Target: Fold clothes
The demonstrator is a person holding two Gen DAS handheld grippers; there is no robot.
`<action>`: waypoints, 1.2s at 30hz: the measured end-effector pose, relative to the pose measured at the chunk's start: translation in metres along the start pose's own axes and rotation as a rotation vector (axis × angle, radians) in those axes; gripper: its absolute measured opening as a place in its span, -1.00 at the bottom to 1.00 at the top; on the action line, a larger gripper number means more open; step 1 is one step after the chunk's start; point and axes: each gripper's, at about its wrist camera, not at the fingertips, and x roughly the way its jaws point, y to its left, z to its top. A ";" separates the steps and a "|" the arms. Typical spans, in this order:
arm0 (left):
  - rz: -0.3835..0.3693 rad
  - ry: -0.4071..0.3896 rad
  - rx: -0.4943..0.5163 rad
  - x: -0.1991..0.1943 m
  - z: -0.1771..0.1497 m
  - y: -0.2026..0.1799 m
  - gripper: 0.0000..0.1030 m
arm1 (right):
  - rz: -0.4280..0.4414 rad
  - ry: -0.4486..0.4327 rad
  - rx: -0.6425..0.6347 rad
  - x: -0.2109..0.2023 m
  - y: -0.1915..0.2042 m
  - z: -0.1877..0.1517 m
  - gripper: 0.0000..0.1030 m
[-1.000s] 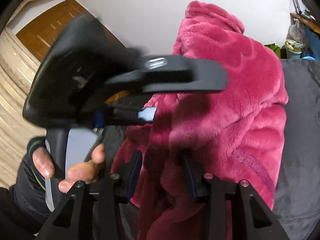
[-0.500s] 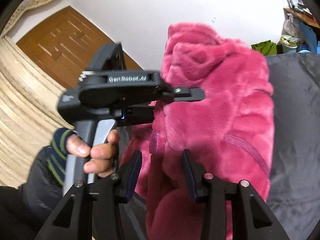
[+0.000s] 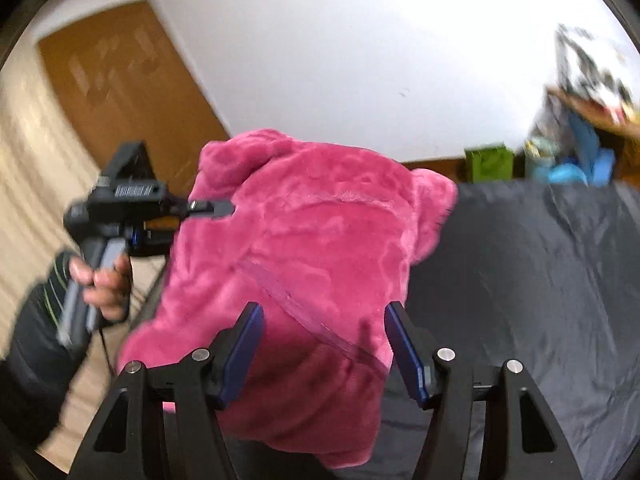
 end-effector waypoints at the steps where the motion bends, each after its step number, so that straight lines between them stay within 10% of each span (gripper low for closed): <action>1: 0.009 -0.004 -0.012 -0.001 0.003 0.005 -0.42 | -0.012 0.003 -0.049 0.002 0.006 0.000 0.25; 12: 0.159 0.019 -0.003 0.029 0.003 0.050 -0.31 | -0.123 0.112 -0.360 0.108 0.099 0.004 0.32; 18: 0.263 0.008 0.056 0.051 0.009 0.064 0.07 | -0.202 0.143 -0.484 0.140 0.115 -0.020 0.56; 23: 0.370 -0.026 0.120 0.050 0.005 0.069 0.61 | -0.204 0.145 -0.465 0.149 0.111 -0.019 0.61; 36: 0.434 -0.170 0.183 -0.010 -0.018 0.028 0.62 | -0.162 0.023 -0.441 0.099 0.118 -0.001 0.62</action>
